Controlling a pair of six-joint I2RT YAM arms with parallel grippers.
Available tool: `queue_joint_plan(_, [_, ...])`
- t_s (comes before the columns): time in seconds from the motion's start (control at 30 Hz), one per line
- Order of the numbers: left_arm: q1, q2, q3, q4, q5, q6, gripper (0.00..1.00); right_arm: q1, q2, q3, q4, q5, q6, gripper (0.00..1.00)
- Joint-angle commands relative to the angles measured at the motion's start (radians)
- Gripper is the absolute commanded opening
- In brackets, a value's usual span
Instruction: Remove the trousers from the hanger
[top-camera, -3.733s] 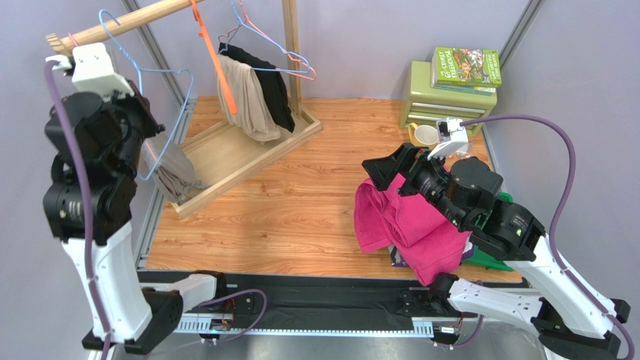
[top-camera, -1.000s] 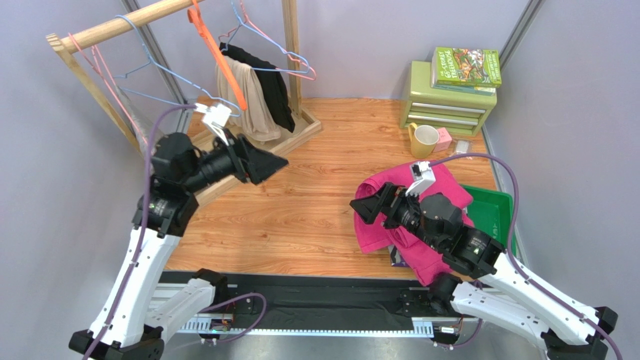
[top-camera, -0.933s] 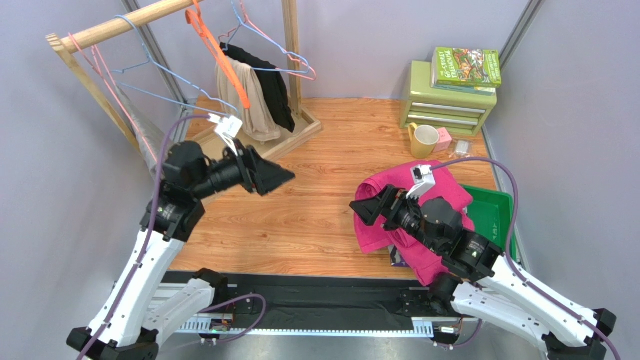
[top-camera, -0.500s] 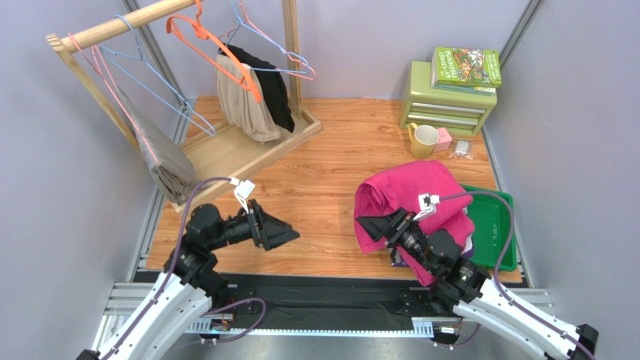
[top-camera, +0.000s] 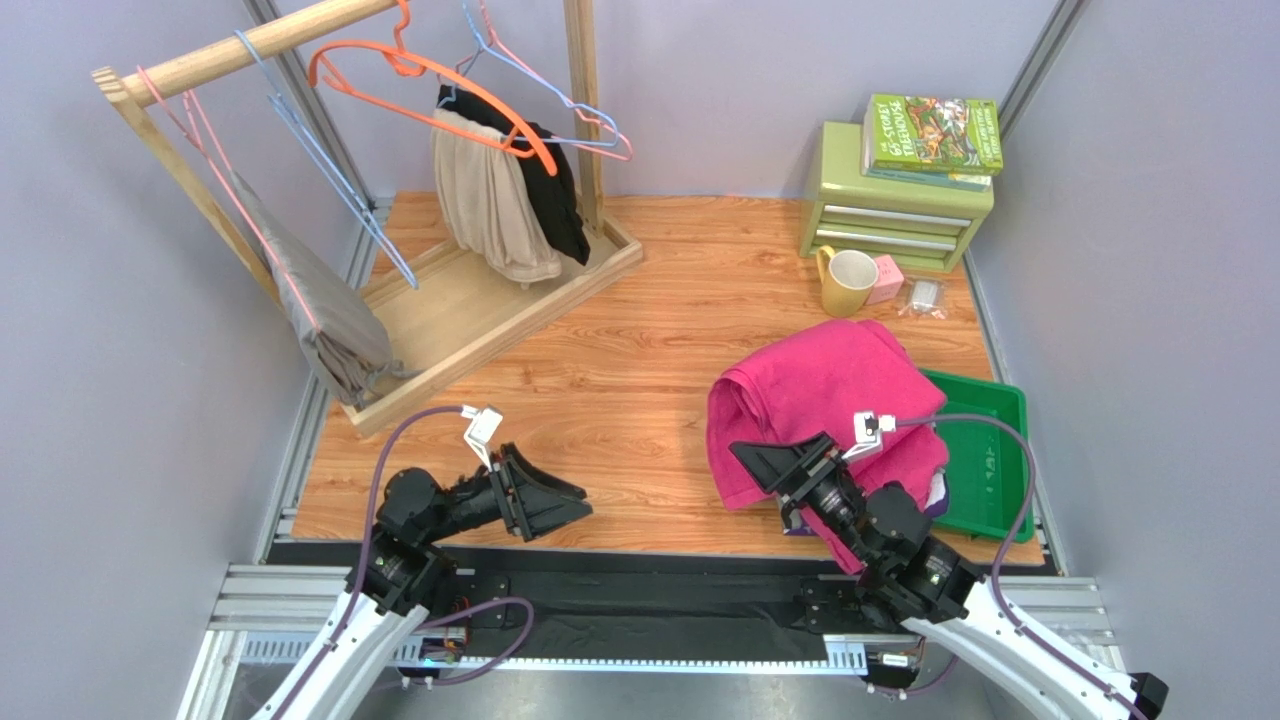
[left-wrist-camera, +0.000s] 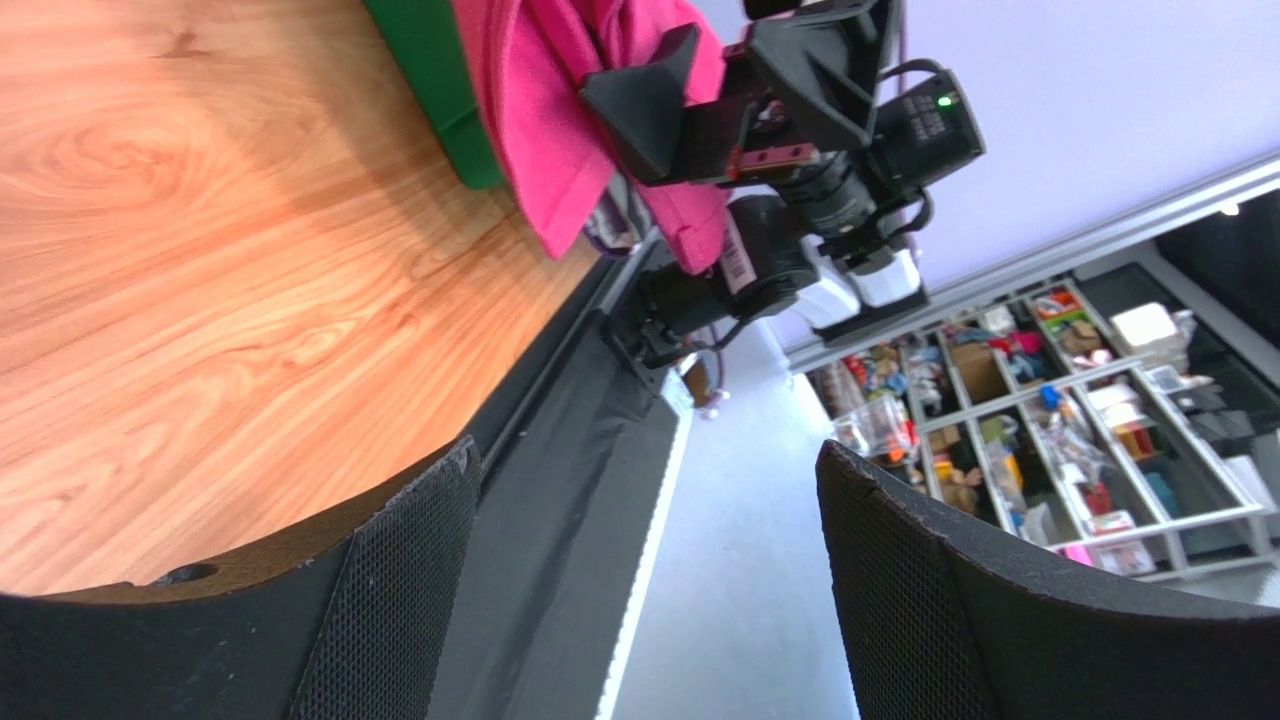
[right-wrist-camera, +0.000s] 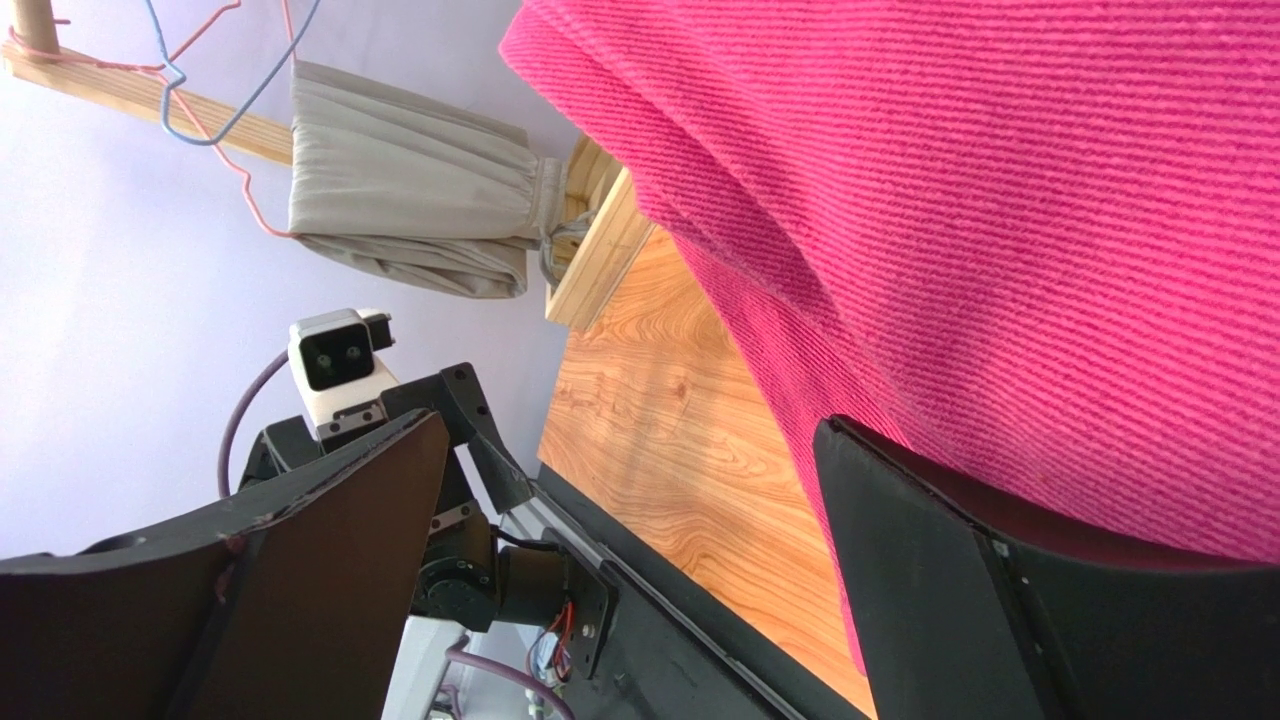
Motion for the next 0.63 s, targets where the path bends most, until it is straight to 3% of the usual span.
queue_joint_plan(0.0, [-0.004,-0.108,-0.133,0.066,0.050,-0.045,0.86,-0.001,-0.042,-0.092,-0.138,0.040,0.038,1.00])
queue_joint_plan(0.2, [-0.004,-0.140,-0.125,-0.084,0.047,0.072,0.86,-0.003,-0.031,-0.141,-0.155,0.023,0.055,1.00])
queue_joint_plan(0.6, [-0.004,-0.142,-0.125,-0.173,0.044,0.135,0.86,-0.001,-0.032,-0.143,-0.169,0.020,0.022,1.00])
